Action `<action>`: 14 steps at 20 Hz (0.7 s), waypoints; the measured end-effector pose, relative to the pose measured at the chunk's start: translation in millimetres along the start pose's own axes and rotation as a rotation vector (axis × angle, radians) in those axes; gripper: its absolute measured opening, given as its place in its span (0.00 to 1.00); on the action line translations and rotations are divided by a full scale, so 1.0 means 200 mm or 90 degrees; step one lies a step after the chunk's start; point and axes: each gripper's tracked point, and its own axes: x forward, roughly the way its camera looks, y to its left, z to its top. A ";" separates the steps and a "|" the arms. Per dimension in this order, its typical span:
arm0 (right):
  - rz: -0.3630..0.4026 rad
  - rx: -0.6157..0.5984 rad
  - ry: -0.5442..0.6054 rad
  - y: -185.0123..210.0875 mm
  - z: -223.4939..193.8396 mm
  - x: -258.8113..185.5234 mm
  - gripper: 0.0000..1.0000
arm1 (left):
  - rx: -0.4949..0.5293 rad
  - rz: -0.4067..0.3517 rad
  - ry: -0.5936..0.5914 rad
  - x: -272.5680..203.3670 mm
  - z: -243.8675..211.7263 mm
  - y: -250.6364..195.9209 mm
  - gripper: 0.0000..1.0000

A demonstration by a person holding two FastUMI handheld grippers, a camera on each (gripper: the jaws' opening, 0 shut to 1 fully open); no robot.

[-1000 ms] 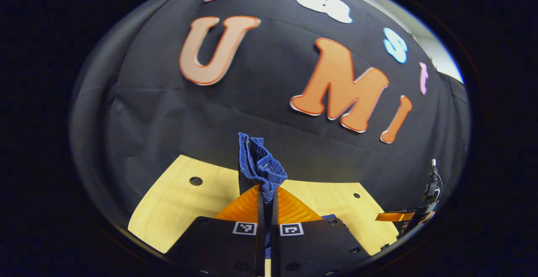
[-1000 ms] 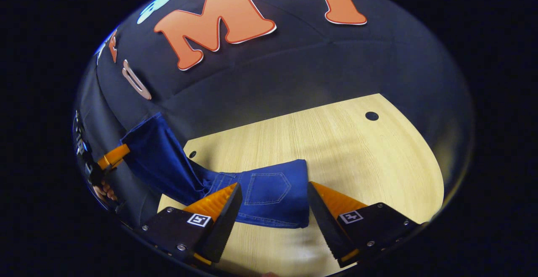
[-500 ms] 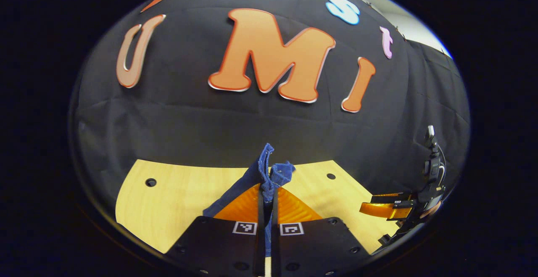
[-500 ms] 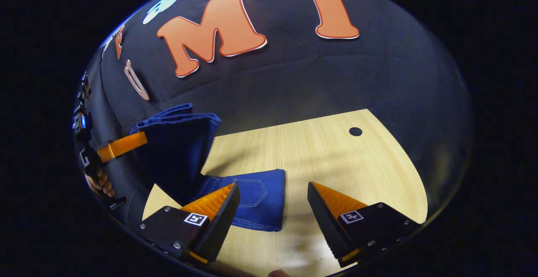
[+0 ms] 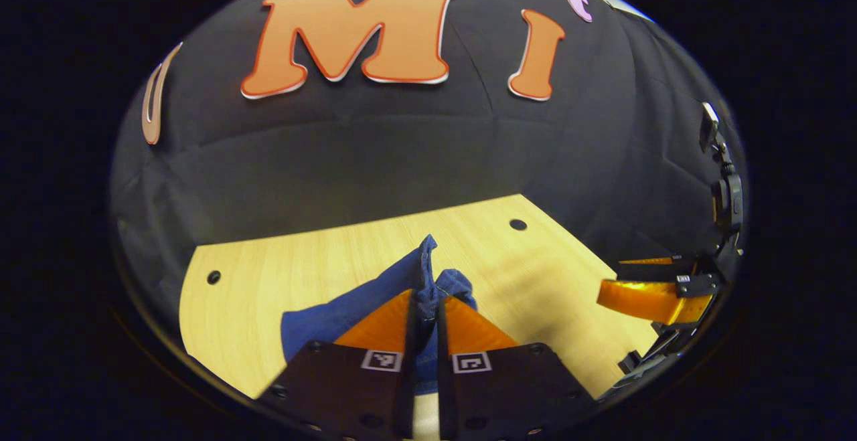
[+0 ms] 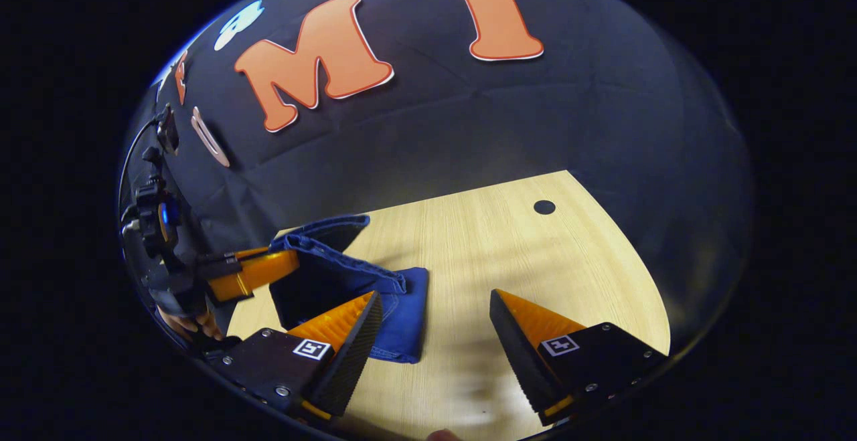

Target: Grasp the waist and the cuffs of the jeans and fold them to make the two legs overlap; first hold the waist and fold one-third of the jeans toward the cuffs, then hold the cuffs and fold the remaining one-third in the same direction to finish folding.

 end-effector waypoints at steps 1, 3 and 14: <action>-0.001 0.003 0.001 -0.01 0.00 0.00 0.99 | 0.009 -0.008 0.019 0.02 -0.07 -0.04 0.26; -0.001 0.002 -0.006 -0.01 0.01 0.02 0.98 | 0.013 -0.026 0.018 -0.06 -0.12 -0.10 0.61; 0.028 -0.101 -0.179 0.37 0.35 -0.07 0.98 | -0.032 0.174 -0.211 -0.65 0.27 0.42 0.97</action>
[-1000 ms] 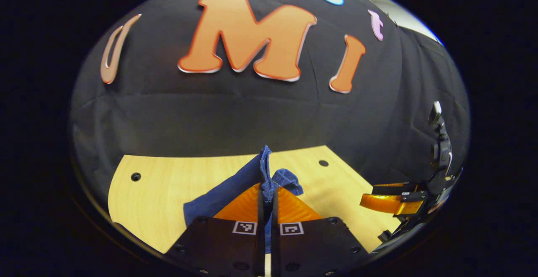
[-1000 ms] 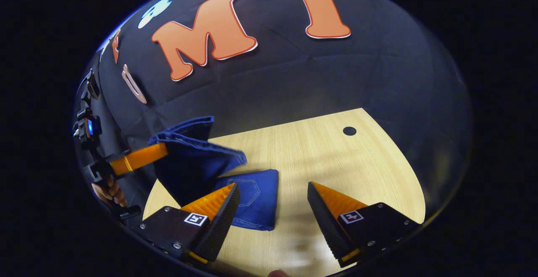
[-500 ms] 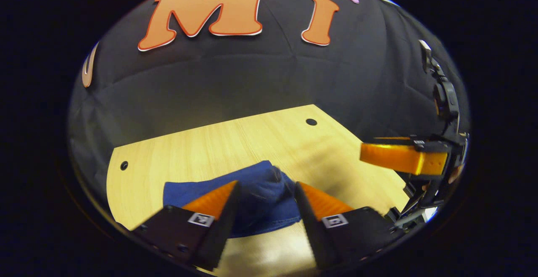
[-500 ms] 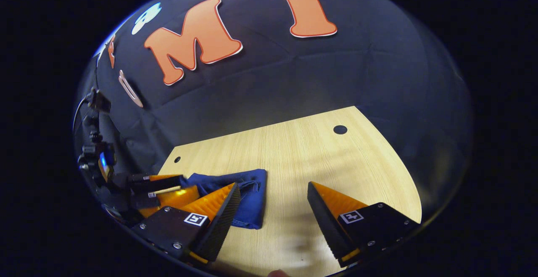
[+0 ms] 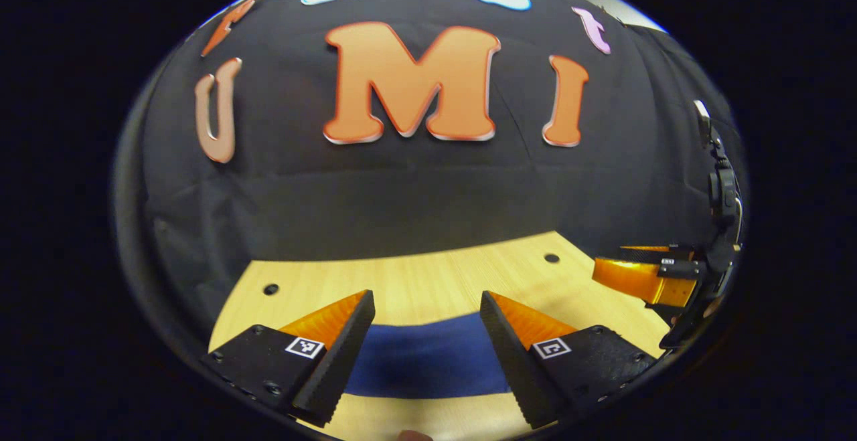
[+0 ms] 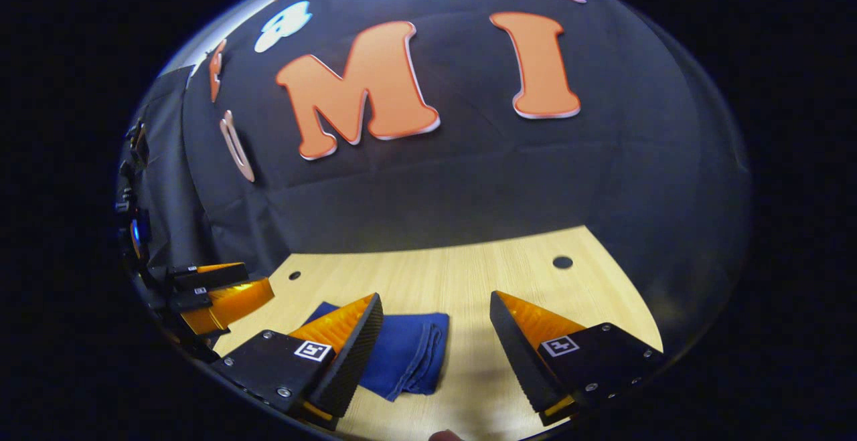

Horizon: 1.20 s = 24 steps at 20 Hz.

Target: Grasp the waist and the cuffs of the jeans and fold them to make the two legs overlap; first hold the waist and fold one-third of the jeans toward the cuffs, then hold the cuffs and fold the remaining one-third in the same direction to finish folding.

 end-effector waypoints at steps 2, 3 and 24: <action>0.007 -0.028 -0.040 0.09 0.10 -0.02 0.98 | 0.003 0.040 -0.050 -0.11 0.13 0.10 0.97; 0.012 -0.043 -0.061 0.13 0.15 -0.03 0.98 | 0.006 0.058 -0.079 -0.16 0.19 0.15 0.97; 0.026 -0.216 -0.314 0.62 0.48 -0.41 0.98 | -0.018 0.129 -0.238 -0.51 0.33 0.32 0.97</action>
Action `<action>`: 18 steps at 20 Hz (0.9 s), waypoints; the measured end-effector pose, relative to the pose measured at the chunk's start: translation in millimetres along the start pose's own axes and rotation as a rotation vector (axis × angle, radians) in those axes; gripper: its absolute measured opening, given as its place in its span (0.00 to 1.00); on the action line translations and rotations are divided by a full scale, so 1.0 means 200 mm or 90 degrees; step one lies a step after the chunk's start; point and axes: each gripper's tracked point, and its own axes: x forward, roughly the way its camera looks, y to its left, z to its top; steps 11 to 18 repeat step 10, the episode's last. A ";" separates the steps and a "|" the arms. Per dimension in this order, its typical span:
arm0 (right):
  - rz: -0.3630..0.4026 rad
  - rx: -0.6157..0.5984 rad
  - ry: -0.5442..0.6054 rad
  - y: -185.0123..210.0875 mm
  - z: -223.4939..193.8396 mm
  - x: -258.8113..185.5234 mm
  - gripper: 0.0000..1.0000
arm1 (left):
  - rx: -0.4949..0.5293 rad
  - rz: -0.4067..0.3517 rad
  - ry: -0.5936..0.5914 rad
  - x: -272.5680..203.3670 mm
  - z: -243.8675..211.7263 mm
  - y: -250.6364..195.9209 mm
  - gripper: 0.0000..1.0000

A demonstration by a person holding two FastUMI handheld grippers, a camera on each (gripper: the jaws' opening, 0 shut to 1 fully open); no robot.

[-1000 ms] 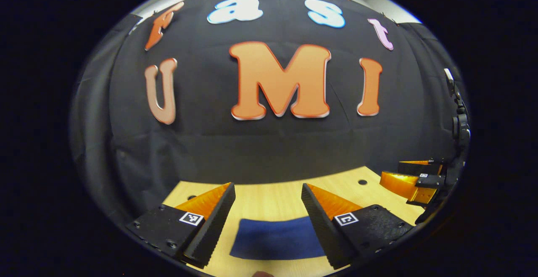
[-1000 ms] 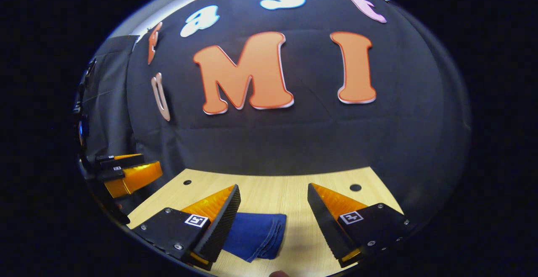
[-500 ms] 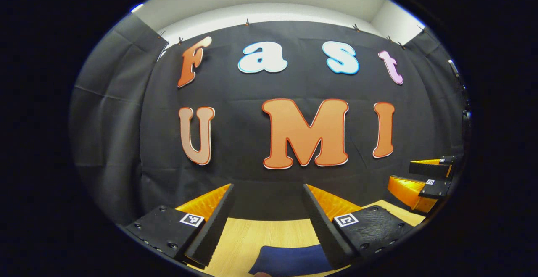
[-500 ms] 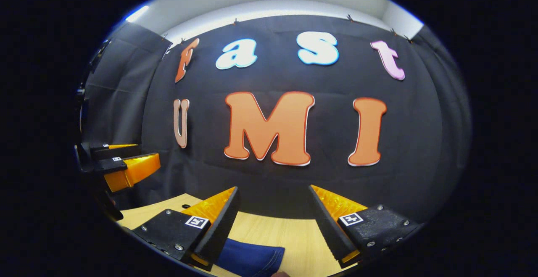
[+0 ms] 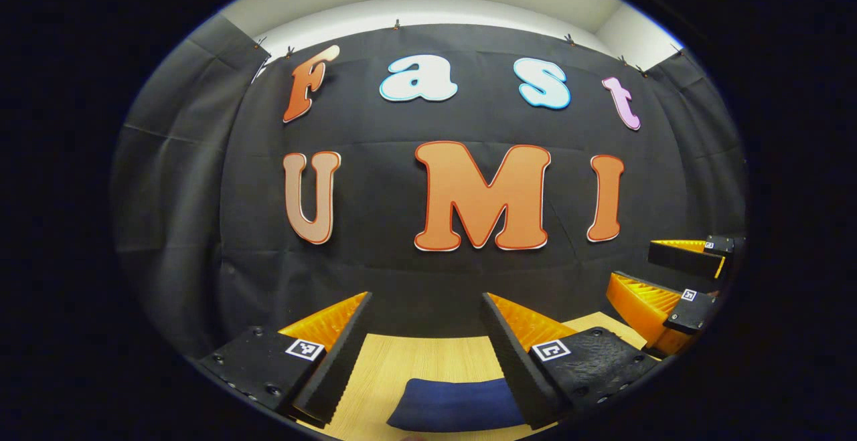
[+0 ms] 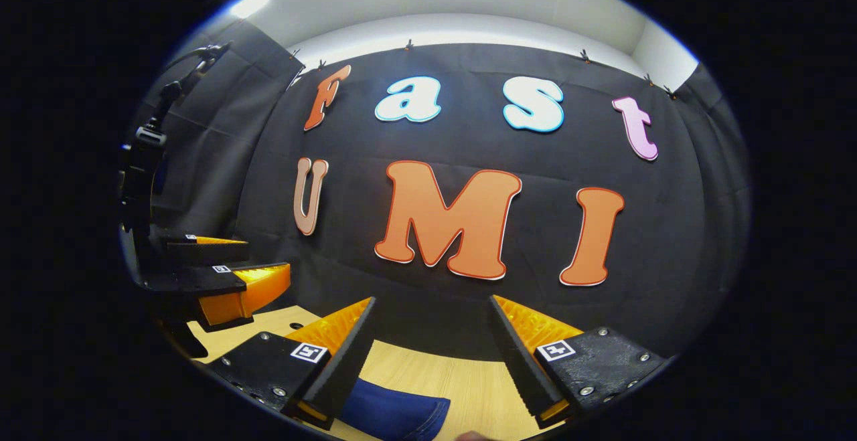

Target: Grasp the waist and the cuffs of the jeans and fold them to make the two legs overlap; first hold the waist and fold one-third of the jeans toward the cuffs, then hold the cuffs and fold the remaining one-third in the same direction to finish folding.

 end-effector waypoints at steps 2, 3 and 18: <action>0.006 0.010 0.001 0.02 -0.02 -0.02 0.94 | 0.009 0.001 -0.013 -0.02 0.01 0.00 0.97; 0.008 0.017 0.006 0.02 -0.04 -0.02 0.98 | 0.013 0.005 -0.019 -0.02 0.01 -0.01 0.96; 0.035 0.040 0.036 0.07 -0.14 -0.05 0.97 | 0.018 0.023 -0.016 -0.07 -0.05 0.02 0.96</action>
